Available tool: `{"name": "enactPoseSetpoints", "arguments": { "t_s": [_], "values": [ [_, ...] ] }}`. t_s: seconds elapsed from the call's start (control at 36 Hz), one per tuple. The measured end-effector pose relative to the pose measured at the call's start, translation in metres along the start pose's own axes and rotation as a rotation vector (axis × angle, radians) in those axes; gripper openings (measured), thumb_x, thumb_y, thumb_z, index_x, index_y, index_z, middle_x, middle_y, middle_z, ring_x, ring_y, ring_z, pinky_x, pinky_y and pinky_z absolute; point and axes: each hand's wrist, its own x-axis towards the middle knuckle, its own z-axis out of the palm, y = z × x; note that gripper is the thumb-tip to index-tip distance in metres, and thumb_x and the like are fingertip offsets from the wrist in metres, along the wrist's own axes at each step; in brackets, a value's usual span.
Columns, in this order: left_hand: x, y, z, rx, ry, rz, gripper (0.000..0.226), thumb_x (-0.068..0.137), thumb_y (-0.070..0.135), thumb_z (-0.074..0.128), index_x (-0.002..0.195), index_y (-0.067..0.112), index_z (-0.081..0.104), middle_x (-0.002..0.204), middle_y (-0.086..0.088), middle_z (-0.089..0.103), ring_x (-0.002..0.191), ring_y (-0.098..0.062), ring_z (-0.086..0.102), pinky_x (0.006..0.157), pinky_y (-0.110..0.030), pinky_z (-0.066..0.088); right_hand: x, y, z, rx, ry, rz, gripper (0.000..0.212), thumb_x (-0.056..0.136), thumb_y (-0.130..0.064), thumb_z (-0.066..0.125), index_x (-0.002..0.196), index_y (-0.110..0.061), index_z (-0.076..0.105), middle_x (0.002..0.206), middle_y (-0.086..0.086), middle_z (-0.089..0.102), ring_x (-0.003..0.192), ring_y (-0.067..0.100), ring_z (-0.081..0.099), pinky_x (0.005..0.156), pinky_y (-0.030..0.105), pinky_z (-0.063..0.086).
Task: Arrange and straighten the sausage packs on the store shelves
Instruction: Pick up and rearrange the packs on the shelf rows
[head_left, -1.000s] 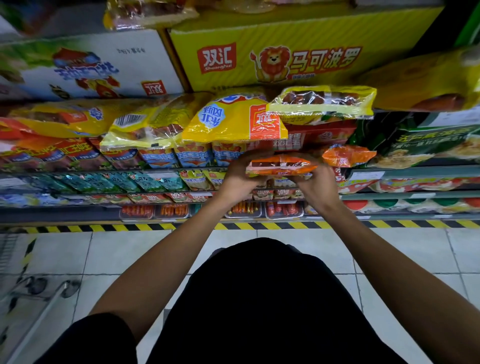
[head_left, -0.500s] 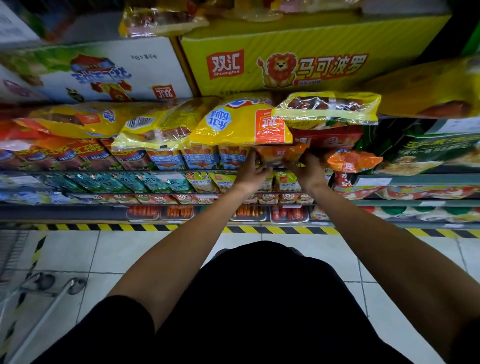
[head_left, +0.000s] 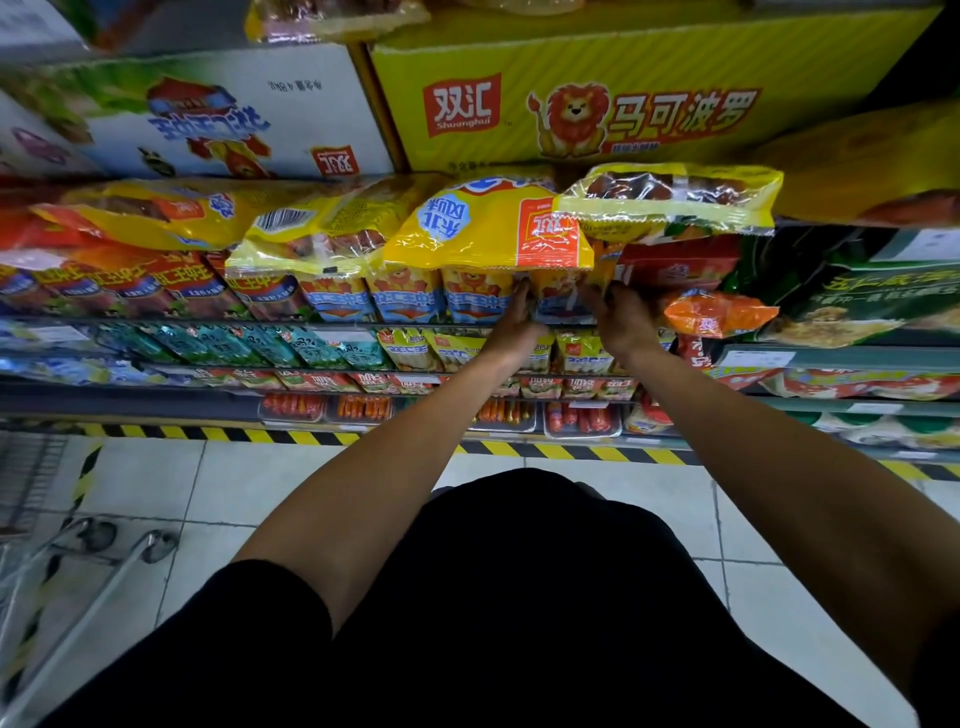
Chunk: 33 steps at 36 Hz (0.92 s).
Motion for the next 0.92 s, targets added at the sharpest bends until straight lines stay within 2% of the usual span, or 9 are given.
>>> {"name": "enactPoseSetpoints", "arguments": {
  "t_s": [0.22,0.28,0.39,0.47,0.53,0.61,0.75,0.83,0.92],
  "values": [
    [-0.001,-0.013,-0.001,0.076,0.003,0.033,0.079,0.101,-0.004,0.048,0.163,0.026,0.008,0.169,-0.004,0.017,0.145,-0.030,0.039,0.081,-0.026,0.043,-0.006,0.000,0.001,-0.041,-0.067,-0.012,0.040,0.108,-0.042,0.040,0.120,-0.007,0.054,0.103,0.013,0.064,0.101,0.035,0.059,0.078,0.048,0.044],
    [0.002,-0.020,-0.006,0.083,-0.018,0.033,0.083,0.100,-0.006,0.047,0.163,0.029,0.005,0.169,-0.006,0.017,0.120,-0.019,0.056,0.070,-0.024,0.039,-0.008,-0.005,0.003,-0.005,-0.100,-0.022,0.035,0.109,-0.036,0.040,0.128,-0.009,0.053,0.102,0.004,0.062,0.101,0.028,0.054,0.077,0.038,0.033],
    [0.008,-0.026,-0.009,0.084,-0.031,0.007,0.087,0.098,-0.005,0.050,0.162,0.034,0.006,0.169,-0.005,0.018,0.074,0.006,0.041,0.068,-0.022,0.039,-0.007,-0.002,0.003,0.057,-0.066,0.012,0.044,0.108,-0.037,0.044,0.140,-0.007,0.049,0.136,0.015,0.061,0.125,0.035,0.055,0.083,0.031,0.038],
    [-0.001,-0.020,-0.004,0.067,-0.003,0.068,0.085,0.098,-0.008,0.049,0.163,0.031,0.010,0.169,-0.003,0.018,0.110,0.003,0.056,0.076,-0.025,0.043,-0.011,0.009,0.003,0.061,-0.032,0.015,0.039,0.109,-0.030,0.042,0.130,0.000,0.054,0.127,0.021,0.063,0.117,0.038,0.057,0.078,0.031,0.036],
    [-0.006,-0.017,-0.001,0.063,-0.002,0.110,0.081,0.100,-0.008,0.047,0.163,0.029,0.011,0.170,0.000,0.015,0.149,-0.016,0.034,0.087,-0.021,0.041,-0.015,0.011,0.003,0.071,-0.022,-0.005,0.034,0.110,-0.027,0.041,0.119,0.001,0.058,0.111,0.022,0.065,0.103,0.039,0.059,0.077,0.037,0.040],
    [-0.007,-0.016,0.002,0.053,0.021,0.105,0.079,0.102,-0.007,0.045,0.163,0.027,0.009,0.170,-0.001,0.012,0.154,-0.022,0.021,0.094,-0.018,0.038,-0.016,0.008,0.005,0.023,-0.014,-0.045,0.026,0.110,-0.026,0.039,0.100,-0.008,0.056,0.075,0.004,0.054,0.068,0.023,0.051,0.066,0.035,0.030],
    [-0.007,-0.021,-0.007,0.114,0.015,0.086,0.081,0.102,-0.005,0.044,0.162,0.032,0.006,0.170,-0.002,0.014,0.152,-0.024,0.028,0.074,-0.024,0.042,-0.014,0.004,0.009,-0.021,-0.061,-0.015,0.038,0.111,-0.028,0.036,0.125,0.000,0.059,0.117,0.024,0.064,0.105,0.041,0.059,0.073,0.034,0.034],
    [-0.007,-0.021,-0.010,0.236,-0.011,0.063,0.084,0.102,-0.001,0.046,0.162,0.039,0.002,0.170,-0.001,0.014,0.112,-0.006,0.054,0.072,-0.033,0.042,-0.014,0.006,0.008,-0.052,-0.098,-0.035,0.037,0.111,-0.027,0.036,0.130,-0.001,0.055,0.122,0.023,0.062,0.111,0.042,0.058,0.074,0.032,0.034],
    [-0.011,-0.021,-0.010,0.313,0.008,0.080,0.082,0.104,0.007,0.049,0.162,0.039,0.001,0.170,0.001,0.016,0.074,0.004,0.040,0.072,-0.033,0.045,-0.022,0.012,0.007,-0.046,-0.072,-0.093,0.040,0.109,-0.023,0.043,0.145,-0.006,0.044,0.138,0.019,0.058,0.123,0.039,0.056,0.088,0.039,0.047]
  ]
}}
